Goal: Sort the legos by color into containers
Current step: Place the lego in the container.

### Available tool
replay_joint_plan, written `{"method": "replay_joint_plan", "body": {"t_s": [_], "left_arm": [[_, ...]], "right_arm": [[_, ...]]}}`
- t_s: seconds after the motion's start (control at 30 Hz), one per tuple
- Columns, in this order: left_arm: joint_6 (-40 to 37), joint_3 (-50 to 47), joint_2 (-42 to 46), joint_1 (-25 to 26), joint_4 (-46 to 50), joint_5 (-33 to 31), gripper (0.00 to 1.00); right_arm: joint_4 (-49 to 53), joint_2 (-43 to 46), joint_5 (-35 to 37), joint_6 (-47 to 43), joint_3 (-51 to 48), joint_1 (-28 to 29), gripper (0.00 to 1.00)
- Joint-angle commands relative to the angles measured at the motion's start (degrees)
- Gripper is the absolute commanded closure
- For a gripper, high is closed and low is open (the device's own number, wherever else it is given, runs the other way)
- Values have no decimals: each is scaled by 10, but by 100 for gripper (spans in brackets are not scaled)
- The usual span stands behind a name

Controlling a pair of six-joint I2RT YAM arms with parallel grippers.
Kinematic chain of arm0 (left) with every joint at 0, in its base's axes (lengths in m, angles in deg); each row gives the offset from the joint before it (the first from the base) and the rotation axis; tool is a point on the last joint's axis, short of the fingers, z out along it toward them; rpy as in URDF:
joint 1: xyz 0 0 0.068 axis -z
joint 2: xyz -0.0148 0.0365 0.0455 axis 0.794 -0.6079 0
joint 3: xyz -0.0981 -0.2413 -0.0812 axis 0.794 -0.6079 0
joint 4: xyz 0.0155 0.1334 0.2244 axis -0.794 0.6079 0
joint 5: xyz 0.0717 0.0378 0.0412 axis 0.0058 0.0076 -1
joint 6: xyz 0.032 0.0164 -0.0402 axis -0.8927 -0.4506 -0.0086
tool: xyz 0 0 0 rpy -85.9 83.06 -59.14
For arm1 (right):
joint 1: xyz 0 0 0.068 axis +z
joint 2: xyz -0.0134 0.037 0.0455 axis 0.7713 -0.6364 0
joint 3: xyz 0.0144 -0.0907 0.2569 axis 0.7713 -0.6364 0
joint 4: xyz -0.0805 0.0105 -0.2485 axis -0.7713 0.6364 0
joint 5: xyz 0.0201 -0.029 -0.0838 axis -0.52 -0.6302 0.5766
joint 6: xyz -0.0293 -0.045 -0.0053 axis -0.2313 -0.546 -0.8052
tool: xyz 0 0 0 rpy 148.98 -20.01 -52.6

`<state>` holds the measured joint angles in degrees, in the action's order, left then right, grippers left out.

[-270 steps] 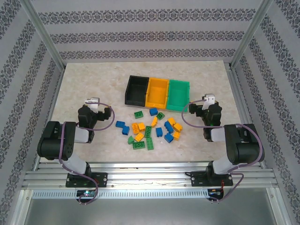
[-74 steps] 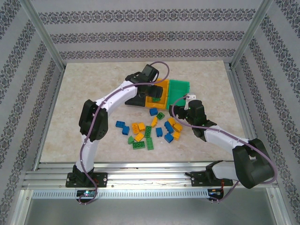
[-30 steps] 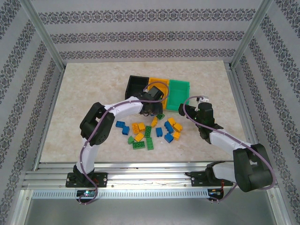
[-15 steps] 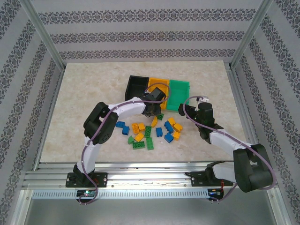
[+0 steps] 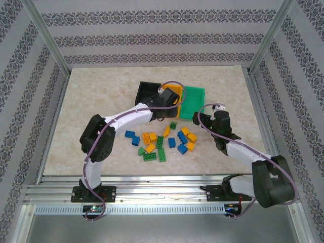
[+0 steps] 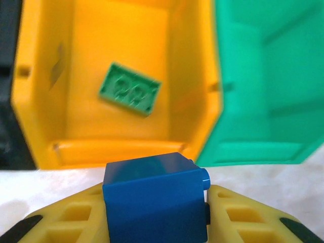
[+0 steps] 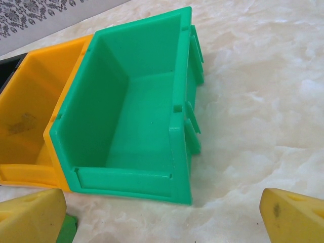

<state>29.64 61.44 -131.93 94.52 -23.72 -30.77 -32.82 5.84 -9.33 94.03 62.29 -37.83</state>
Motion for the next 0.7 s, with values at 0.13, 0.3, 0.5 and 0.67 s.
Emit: {"method": "replay_joint_plan", "body": {"t_s": [0.13,0.3,0.5,0.67], "left_arm": [[-52,206,-105,14,37,21,64],[-80,356,-189,23,102,31,56],[-95,402,-215,23,172,34,31],[-105,240,-121,26,95,29,31]], "right_arm": [[-16,50,32,18,-27,-4,2],[-14,83,41,23,-44,-19,2],[-13,76,36,27,-41,-21,2],[-13,78,36,28,-43,-20,2]]}}
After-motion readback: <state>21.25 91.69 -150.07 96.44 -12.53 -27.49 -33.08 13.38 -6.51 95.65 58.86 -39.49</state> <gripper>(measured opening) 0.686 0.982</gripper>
